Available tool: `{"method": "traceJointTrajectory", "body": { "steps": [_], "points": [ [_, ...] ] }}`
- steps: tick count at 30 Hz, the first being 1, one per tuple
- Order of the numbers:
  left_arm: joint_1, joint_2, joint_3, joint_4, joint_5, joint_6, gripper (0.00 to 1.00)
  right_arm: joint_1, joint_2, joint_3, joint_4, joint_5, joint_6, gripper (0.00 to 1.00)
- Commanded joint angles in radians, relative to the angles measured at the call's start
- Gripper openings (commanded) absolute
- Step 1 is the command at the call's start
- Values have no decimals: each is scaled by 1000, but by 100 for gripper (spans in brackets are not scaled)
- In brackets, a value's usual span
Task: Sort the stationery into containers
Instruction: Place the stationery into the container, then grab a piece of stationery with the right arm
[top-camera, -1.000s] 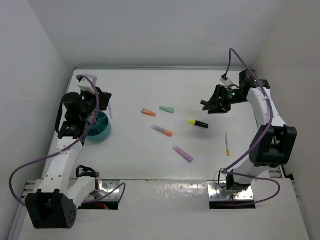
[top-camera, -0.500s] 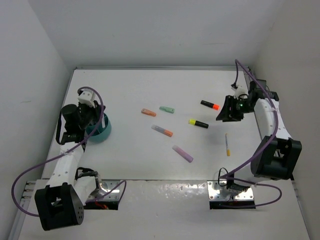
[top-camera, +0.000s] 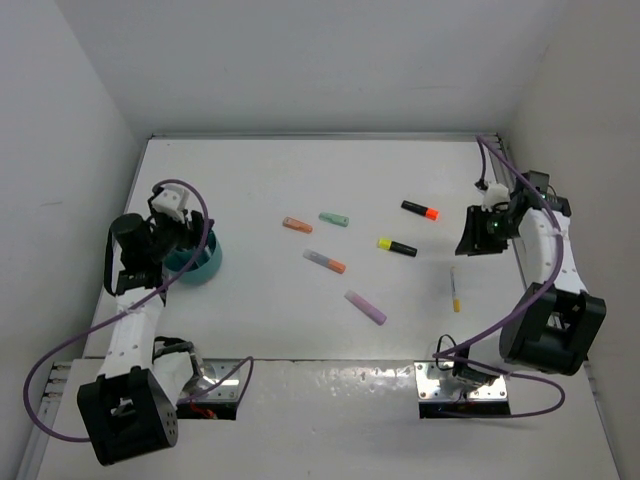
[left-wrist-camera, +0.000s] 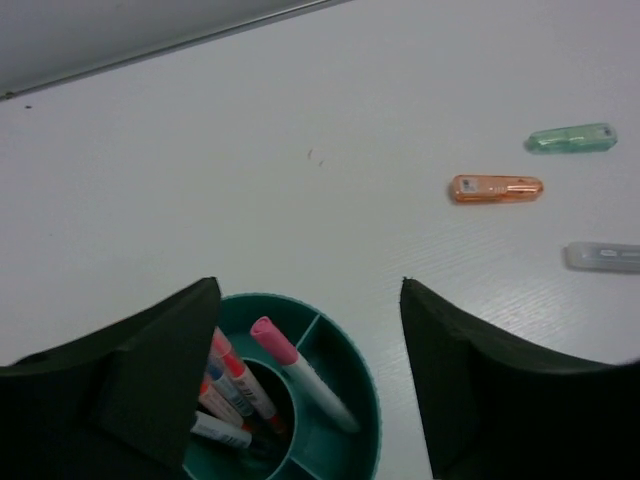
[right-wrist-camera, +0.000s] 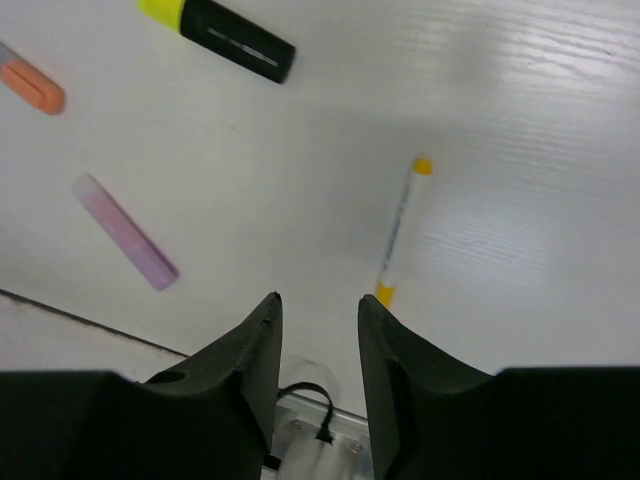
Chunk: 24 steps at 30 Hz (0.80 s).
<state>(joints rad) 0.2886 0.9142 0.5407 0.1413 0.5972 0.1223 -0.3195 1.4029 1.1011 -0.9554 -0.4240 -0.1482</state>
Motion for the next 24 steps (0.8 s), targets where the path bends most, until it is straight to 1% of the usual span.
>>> {"method": "traceJointTrajectory", "body": {
  "steps": [1, 3, 6, 10, 13, 14, 16, 22, 24],
  "points": [
    [-5, -20, 31, 17, 93, 19, 81, -6, 10, 19, -46, 111, -100, 34],
    [-19, -20, 60, 21, 96, 8, 85, -7, 36, 10, -75, 148, -134, 32],
    [-55, -31, 90, 33, 107, -6, 88, 0, 65, -30, -68, 221, -146, 32],
    [-91, -49, 108, 37, 110, -16, 89, 31, 102, -90, -25, 257, -97, 33],
    [-117, -75, 110, 29, 101, -4, 90, 62, 128, -136, 36, 275, -44, 36],
    [-121, -80, 108, 30, 99, 0, 90, 68, 133, -148, 76, 281, -31, 36],
    [-134, -93, 105, 26, 95, 11, 90, 85, 157, -165, 104, 291, 4, 36],
    [-154, -98, 113, 11, 85, 20, 90, 132, 226, -196, 240, 373, 74, 33],
    [-164, -94, 114, 15, 79, 20, 90, 149, 254, -198, 257, 392, 99, 32]
  ]
}}
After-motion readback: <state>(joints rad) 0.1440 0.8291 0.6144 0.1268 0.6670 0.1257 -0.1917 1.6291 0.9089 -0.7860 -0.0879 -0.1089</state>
